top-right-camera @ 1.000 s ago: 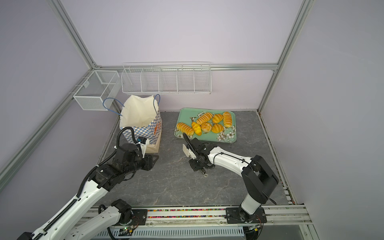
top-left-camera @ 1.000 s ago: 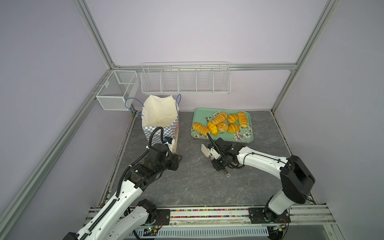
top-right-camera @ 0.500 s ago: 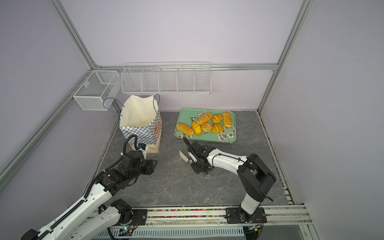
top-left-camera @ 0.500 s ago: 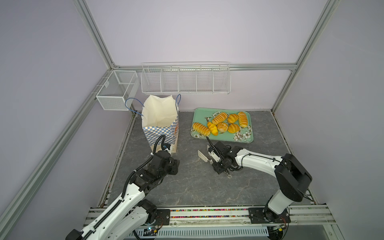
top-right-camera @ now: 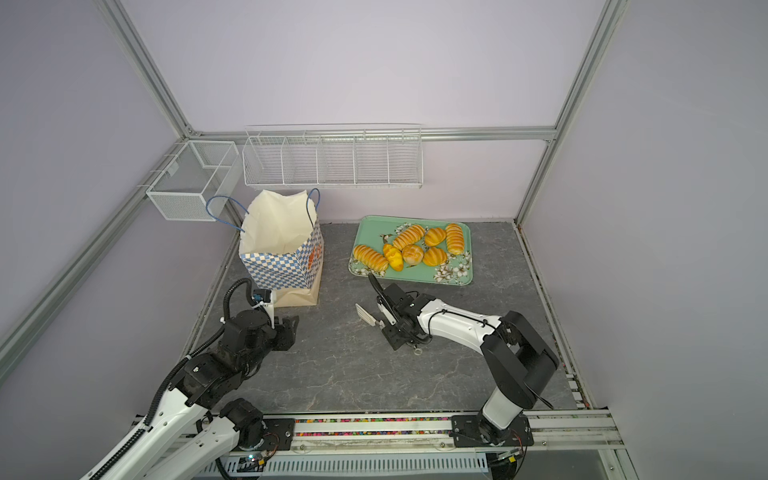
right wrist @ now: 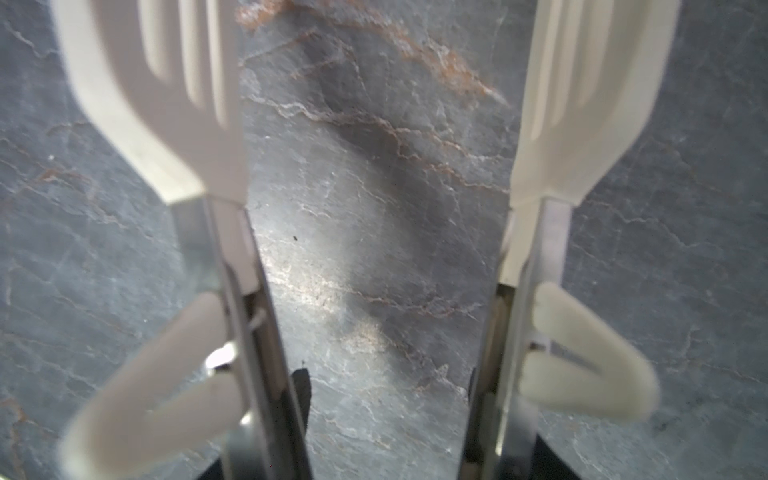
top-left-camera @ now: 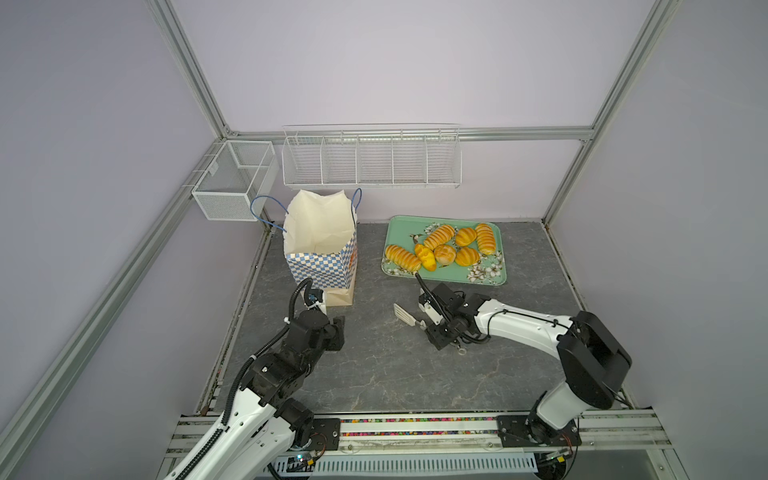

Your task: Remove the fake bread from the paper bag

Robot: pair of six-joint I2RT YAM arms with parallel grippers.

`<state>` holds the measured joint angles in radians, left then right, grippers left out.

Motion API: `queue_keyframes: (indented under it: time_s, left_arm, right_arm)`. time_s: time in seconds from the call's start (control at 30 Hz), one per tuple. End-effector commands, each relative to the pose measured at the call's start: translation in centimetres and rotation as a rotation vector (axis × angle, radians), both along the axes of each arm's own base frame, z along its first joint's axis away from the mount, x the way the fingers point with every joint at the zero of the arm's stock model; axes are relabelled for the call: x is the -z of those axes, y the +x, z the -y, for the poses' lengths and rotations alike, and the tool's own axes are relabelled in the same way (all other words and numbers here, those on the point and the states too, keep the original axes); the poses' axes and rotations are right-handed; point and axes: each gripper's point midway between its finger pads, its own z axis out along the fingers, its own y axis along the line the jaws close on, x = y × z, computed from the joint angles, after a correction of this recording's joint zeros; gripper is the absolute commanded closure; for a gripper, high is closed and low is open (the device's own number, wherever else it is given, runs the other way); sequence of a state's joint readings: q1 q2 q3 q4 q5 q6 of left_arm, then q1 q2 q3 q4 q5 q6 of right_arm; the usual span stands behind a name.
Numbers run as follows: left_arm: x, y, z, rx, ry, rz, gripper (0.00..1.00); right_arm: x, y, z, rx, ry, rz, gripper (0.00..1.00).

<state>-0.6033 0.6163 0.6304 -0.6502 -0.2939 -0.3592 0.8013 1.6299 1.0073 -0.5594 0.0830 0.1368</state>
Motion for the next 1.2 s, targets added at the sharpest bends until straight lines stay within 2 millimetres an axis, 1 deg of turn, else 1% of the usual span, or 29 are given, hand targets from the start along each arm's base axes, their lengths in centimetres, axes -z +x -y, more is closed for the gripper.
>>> queue_keyframes:
  time_s: [0.0,0.1,0.17,0.37,0.5,0.57,0.67,0.8,0.87,0.9,0.93,1.0,1.03,1.1,1.17]
  left_arm:
    - [-0.9,-0.3,-1.4,-0.045,0.039,0.021,0.41]
    - [-1.1,-0.4,-2.3,-0.082,0.056,0.038,0.4]
    - [-1.4,-0.5,-2.8,-0.1,0.058,0.056,0.39]
    - [-1.9,-0.6,-3.7,-0.133,0.068,0.086,0.37]
    - [-2.1,-0.5,-4.0,-0.152,0.077,0.097,0.35]
    - [-2.5,-0.2,-4.2,-0.168,0.079,0.116,0.32]
    - [-3.2,0.2,-4.5,-0.188,0.084,0.143,0.23]
    - [-3.5,1.1,-4.4,-0.2,0.093,0.145,0.17]
    - [-3.7,1.9,-3.8,-0.186,0.07,0.146,0.13]
    - [-3.9,2.2,-3.6,-0.183,0.059,0.149,0.1]
    - [-4.0,2.5,-3.6,-0.187,0.051,0.151,0.01]
    - [-4.2,3.1,-3.8,-0.209,0.04,0.159,0.01]
    - [-4.2,3.3,-3.9,-0.226,0.029,0.166,0.01]
    - [-4.5,3.8,-4.1,-0.239,0.015,0.183,0.01]
    - [-5.0,4.3,-4.2,-0.237,0.018,0.206,0.01]
  right_arm:
    - [-0.9,-0.2,0.0,-0.022,0.016,0.022,0.35]
    - [-1.0,-0.4,-0.1,-0.025,0.026,0.018,0.31]
    - [-1.1,-0.5,-0.2,-0.028,0.034,0.015,0.27]
    - [-1.6,-0.5,-0.1,-0.031,0.036,0.026,0.2]
    - [-2.7,-0.4,0.1,-0.027,0.039,0.048,0.19]
    - [-4.0,-0.3,0.3,-0.022,0.054,0.081,0.18]
    - [-6.4,0.2,1.2,-0.004,0.069,0.163,0.18]
    - [-9.6,1.1,3.1,0.038,0.076,0.281,0.17]
    - [-11.8,1.9,4.2,0.067,0.095,0.353,0.16]
    - [-13.0,2.3,5.0,0.088,0.097,0.403,0.15]
    - [-14.0,2.9,5.9,0.12,0.096,0.452,0.13]
    - [-16.1,3.8,8.0,0.193,0.104,0.55,0.04]
    - [-16.9,4.1,8.9,0.223,0.112,0.587,0.01]
    - [-18.4,4.8,10.9,0.284,0.119,0.671,0.11]
    - [-19.2,5.2,12.5,0.318,0.105,0.733,0.12]
